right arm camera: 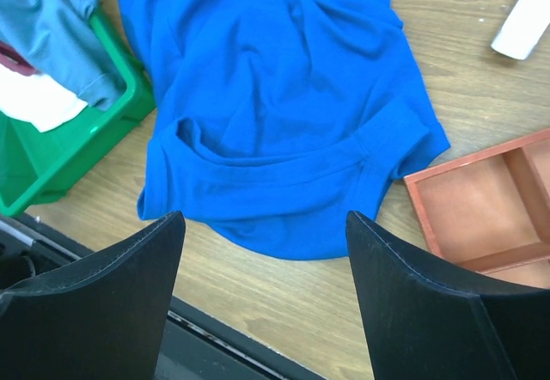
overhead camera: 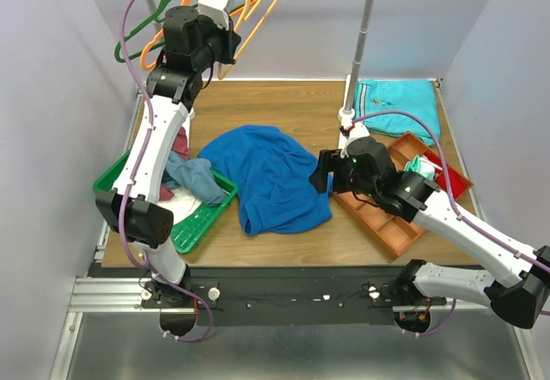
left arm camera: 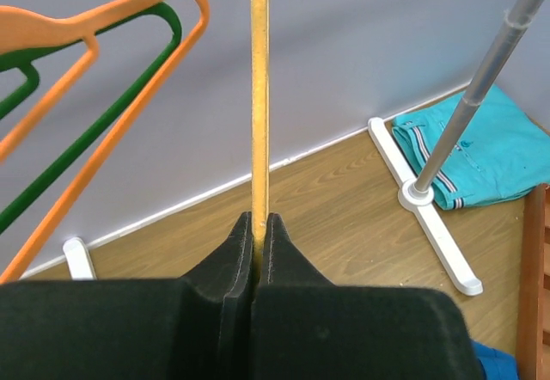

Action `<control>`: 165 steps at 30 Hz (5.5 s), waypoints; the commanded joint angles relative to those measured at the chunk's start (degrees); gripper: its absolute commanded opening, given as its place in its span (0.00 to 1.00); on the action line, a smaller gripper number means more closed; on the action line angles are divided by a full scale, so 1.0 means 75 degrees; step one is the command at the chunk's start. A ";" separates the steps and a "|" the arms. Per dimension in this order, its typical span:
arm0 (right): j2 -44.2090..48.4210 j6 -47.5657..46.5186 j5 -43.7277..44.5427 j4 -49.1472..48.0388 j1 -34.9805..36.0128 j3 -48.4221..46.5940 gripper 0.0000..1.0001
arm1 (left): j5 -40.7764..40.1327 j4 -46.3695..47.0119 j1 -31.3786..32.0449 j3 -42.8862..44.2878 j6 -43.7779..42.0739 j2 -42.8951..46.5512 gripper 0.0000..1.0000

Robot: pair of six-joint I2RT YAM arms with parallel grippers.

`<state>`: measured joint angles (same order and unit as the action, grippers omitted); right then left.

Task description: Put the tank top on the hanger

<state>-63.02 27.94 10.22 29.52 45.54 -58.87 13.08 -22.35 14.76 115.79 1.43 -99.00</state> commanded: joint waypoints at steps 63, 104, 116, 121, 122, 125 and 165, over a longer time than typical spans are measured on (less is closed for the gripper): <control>-0.5062 0.0622 0.2188 -0.0022 -0.0869 -0.1338 0.35 | 0.0727 -0.3642 0.2649 -0.8278 0.2633 0.8067 0.00; -0.3128 0.0563 0.1333 -0.0010 -0.0869 -0.0131 0.01 | 0.1537 -0.3746 0.2649 -0.8313 0.2469 0.7926 0.00; -0.2706 0.0352 0.0759 0.0002 -0.0857 -0.0236 0.01 | 0.1912 -0.3278 0.2649 -0.8618 0.2633 0.8032 0.00; -0.2519 0.0329 0.0396 0.0048 -0.0845 -0.0295 0.01 | 0.1865 -0.2681 0.2649 -0.8934 0.2890 0.8067 0.00; -0.2449 0.0306 0.0361 0.0060 -0.0845 -0.0318 0.01 | 0.1900 -0.2588 0.2649 -0.8946 0.2914 0.8067 0.00; -0.2331 0.0235 0.0337 0.0189 -0.0834 -0.0505 0.01 | 0.1807 -0.2388 0.2649 -0.8934 0.2938 0.8102 0.00; -0.2038 0.0774 0.0900 0.0459 -0.0834 0.0396 0.37 | 0.2099 -0.2493 0.2649 -0.9122 0.2704 0.7751 0.00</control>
<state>-78.54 32.80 18.92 35.57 39.05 -58.02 26.44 -42.57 34.26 48.01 21.08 -40.75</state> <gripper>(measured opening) 0.303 0.034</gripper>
